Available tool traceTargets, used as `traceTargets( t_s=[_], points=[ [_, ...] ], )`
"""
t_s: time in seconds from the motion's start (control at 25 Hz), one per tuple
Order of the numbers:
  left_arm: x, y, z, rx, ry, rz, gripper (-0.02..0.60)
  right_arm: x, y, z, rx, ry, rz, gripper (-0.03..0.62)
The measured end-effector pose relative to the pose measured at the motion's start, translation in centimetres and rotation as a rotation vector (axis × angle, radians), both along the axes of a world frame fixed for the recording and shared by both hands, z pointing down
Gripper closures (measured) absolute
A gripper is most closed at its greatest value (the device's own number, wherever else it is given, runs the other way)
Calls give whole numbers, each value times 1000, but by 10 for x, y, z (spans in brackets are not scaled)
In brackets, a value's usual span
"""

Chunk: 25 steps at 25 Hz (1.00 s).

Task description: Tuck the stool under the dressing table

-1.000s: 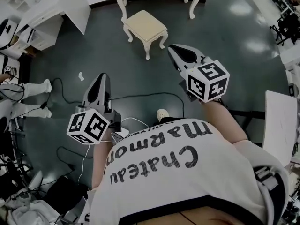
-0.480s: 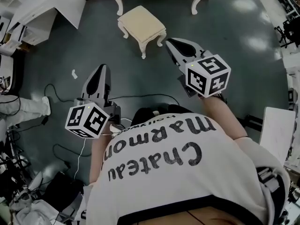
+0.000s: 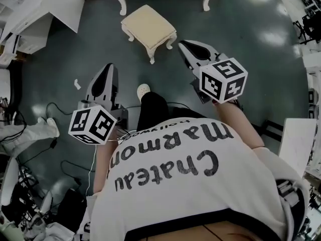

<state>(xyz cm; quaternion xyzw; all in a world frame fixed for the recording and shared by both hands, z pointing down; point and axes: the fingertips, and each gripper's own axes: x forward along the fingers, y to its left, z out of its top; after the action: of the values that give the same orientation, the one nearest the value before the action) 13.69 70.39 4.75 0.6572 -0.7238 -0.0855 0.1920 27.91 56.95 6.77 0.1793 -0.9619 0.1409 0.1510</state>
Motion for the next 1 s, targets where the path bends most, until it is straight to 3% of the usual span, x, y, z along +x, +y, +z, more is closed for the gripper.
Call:
traceTargets(
  t_s=[0.2,0.4,0.56,0.8,0.88,1.0],
  points=[
    [-51,-59,2,-18,-2,45,558,-47,-53,4,-16,11,41,566],
    [-130,-130,8,-48,9,104,558,-119,-116,13,-35,25,97,566],
    [-191,-188,14,-54,-39,149,558,-179,-173,21,-49,21,136,566],
    [-245,-251,120,-269,56,205,558,-230,-232,109,-233,81,222,566],
    [-243,-264,161,-330,102,240,558,-231,-242,148,-300,124,244,566],
    [-221,-280,211,-347,169,324,557,-224,-247,206,-426,164,293,566]
  ],
)
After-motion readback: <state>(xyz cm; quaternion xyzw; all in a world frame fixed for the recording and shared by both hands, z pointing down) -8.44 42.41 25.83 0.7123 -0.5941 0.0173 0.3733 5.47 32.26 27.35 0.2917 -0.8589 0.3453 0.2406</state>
